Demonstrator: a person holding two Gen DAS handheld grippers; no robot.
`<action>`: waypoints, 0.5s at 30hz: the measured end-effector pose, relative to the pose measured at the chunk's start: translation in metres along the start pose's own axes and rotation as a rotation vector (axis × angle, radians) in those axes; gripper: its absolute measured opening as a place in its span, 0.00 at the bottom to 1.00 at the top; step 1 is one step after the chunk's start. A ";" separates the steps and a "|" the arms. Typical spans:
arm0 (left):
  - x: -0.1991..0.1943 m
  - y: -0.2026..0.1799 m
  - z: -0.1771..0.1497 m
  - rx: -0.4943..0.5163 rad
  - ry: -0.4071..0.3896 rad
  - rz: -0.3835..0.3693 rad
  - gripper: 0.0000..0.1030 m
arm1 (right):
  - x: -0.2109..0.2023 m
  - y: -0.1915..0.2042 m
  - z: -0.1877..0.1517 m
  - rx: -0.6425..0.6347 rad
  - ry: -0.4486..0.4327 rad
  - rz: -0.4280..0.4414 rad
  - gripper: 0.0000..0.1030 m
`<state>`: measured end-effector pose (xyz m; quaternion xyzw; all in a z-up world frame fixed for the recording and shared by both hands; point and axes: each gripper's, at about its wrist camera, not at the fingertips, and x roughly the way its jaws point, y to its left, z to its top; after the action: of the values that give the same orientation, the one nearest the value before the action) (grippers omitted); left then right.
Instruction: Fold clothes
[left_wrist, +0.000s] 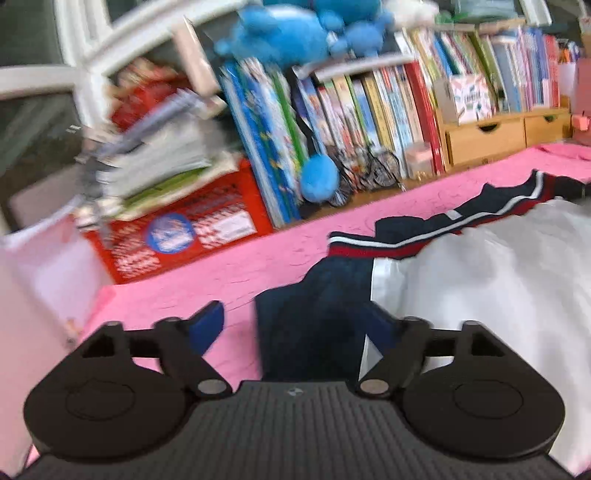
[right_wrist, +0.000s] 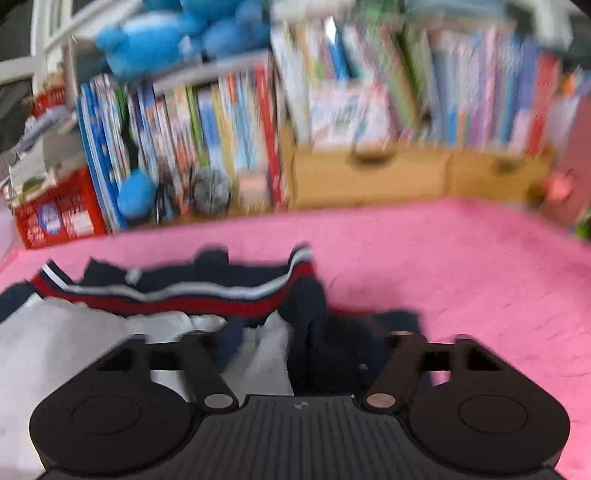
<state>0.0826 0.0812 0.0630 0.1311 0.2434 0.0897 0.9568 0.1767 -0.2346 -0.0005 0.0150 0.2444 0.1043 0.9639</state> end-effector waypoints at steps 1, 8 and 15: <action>-0.014 0.001 -0.007 -0.030 -0.007 -0.005 0.81 | -0.021 0.006 -0.002 -0.015 -0.045 0.027 0.71; -0.045 -0.019 -0.041 -0.094 0.008 0.035 0.81 | -0.098 0.093 -0.066 -0.207 -0.054 0.351 0.69; -0.021 0.030 -0.087 -0.010 0.198 0.431 0.76 | -0.088 0.058 -0.108 -0.208 0.071 0.094 0.67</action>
<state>0.0191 0.1227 0.0074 0.1660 0.3021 0.3057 0.8876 0.0384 -0.1986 -0.0497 -0.0775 0.2653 0.1746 0.9450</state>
